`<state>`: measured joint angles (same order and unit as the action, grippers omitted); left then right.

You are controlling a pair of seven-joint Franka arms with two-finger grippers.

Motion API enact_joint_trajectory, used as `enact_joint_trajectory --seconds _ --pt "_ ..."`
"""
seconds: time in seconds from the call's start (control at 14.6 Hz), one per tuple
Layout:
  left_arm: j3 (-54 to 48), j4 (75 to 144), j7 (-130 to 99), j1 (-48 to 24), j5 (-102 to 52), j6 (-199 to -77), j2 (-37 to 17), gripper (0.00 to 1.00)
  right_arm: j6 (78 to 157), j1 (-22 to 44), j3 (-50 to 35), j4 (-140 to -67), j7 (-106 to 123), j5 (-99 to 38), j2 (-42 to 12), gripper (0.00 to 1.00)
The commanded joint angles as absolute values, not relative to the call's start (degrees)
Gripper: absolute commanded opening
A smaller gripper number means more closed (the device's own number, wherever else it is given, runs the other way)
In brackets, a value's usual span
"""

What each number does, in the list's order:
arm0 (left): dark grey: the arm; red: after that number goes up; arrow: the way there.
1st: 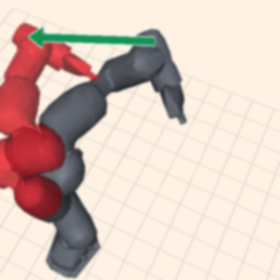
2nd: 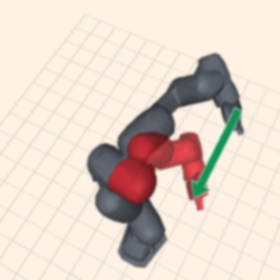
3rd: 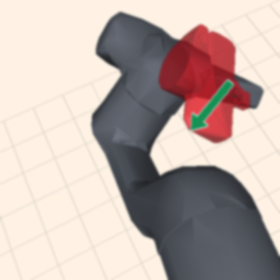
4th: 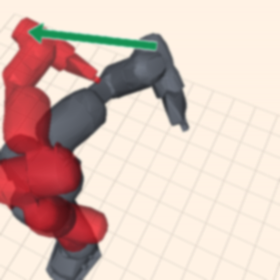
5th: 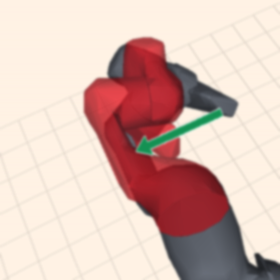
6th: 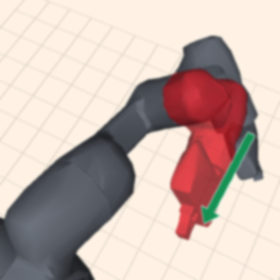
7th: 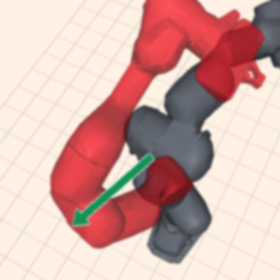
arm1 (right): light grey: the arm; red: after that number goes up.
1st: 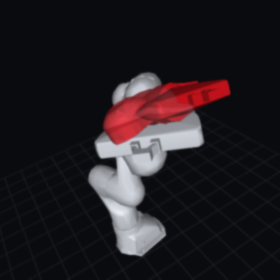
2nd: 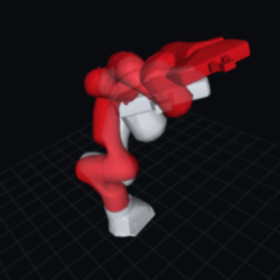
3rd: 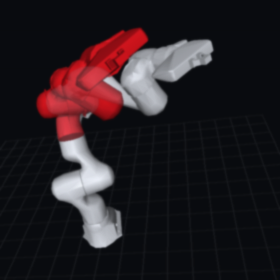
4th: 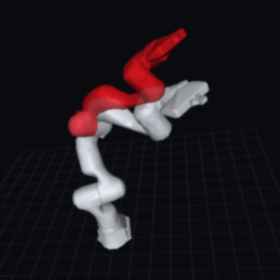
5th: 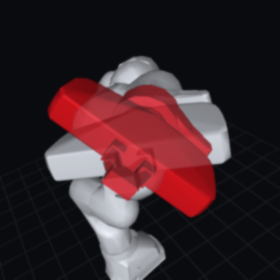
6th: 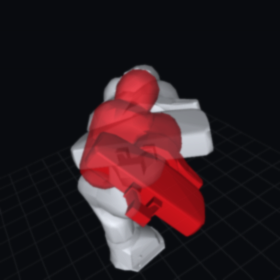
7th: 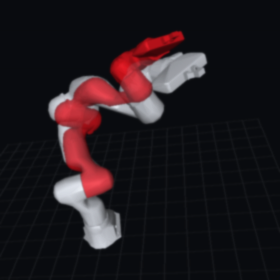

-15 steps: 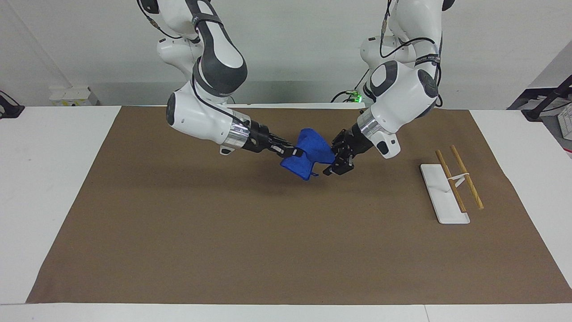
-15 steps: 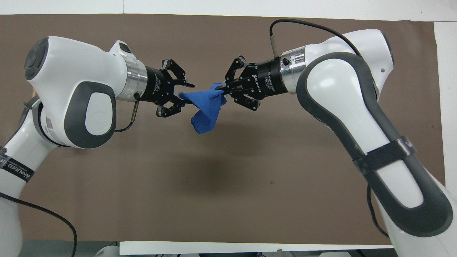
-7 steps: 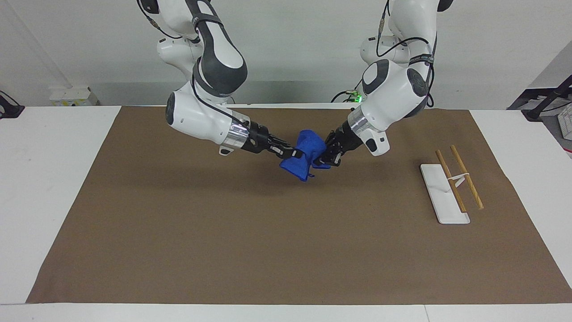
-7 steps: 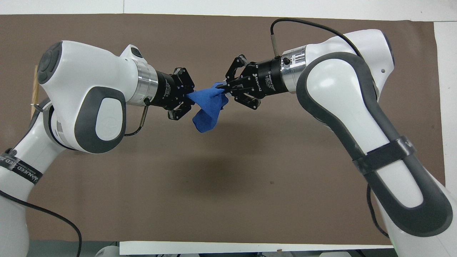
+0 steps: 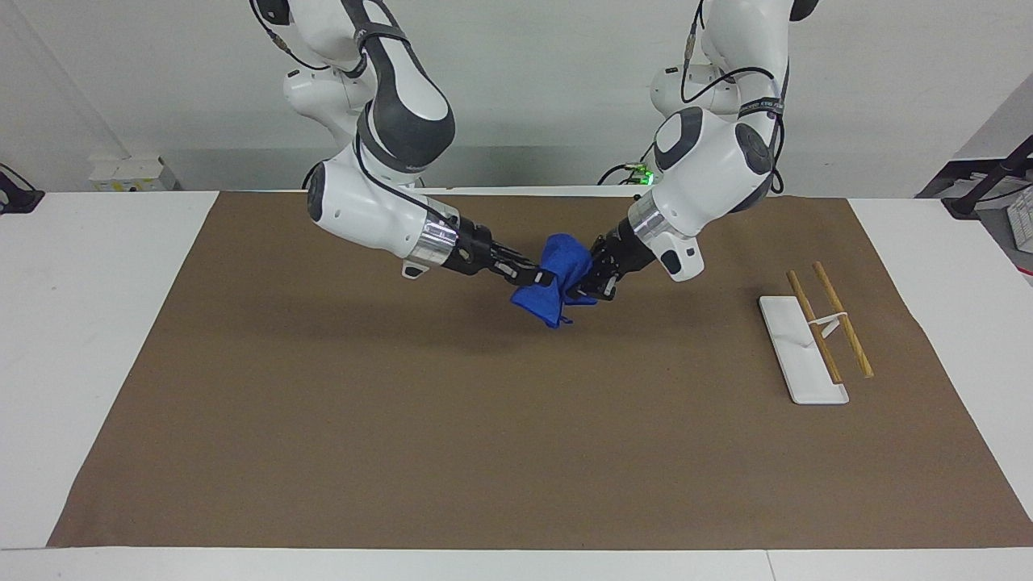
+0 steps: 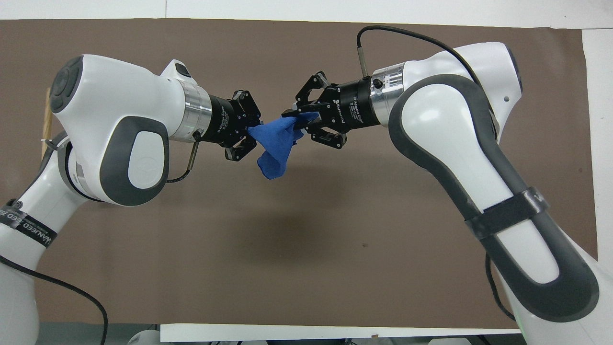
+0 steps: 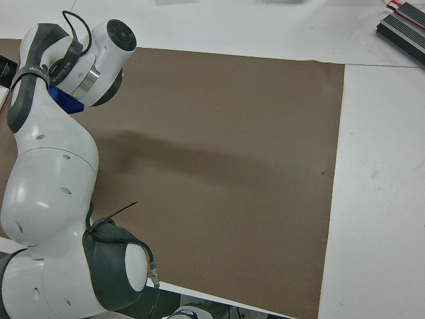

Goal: Right arm passes towel to left arm to hang

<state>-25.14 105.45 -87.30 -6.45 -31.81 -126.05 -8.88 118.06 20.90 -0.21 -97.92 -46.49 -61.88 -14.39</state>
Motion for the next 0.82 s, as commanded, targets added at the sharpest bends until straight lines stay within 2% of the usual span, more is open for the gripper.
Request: enact_joint_trajectory --seconds 0.0,0.14,0.41,0.76 --pt "-25.05 105.91 -87.10 -6.50 -32.96 -126.83 -8.44 0.00 119.09 20.83 -0.26 -98.96 -42.91 -62.32 -13.36 1.00" --pt "-24.96 105.91 -86.75 -6.50 -32.78 -127.00 -8.44 0.00 119.00 20.04 -0.18 -98.18 -35.46 -58.83 -13.62 1.00" --pt "-24.87 105.82 -78.85 -6.33 -32.26 -127.44 -8.35 0.00 118.66 18.81 -0.18 -93.96 -27.26 -41.96 -15.03 1.00" --pt "-23.21 106.26 -71.13 -4.84 -28.40 -126.30 -8.17 0.00 117.95 14.60 0.09 -93.43 -18.56 -14.20 -14.24 1.00"
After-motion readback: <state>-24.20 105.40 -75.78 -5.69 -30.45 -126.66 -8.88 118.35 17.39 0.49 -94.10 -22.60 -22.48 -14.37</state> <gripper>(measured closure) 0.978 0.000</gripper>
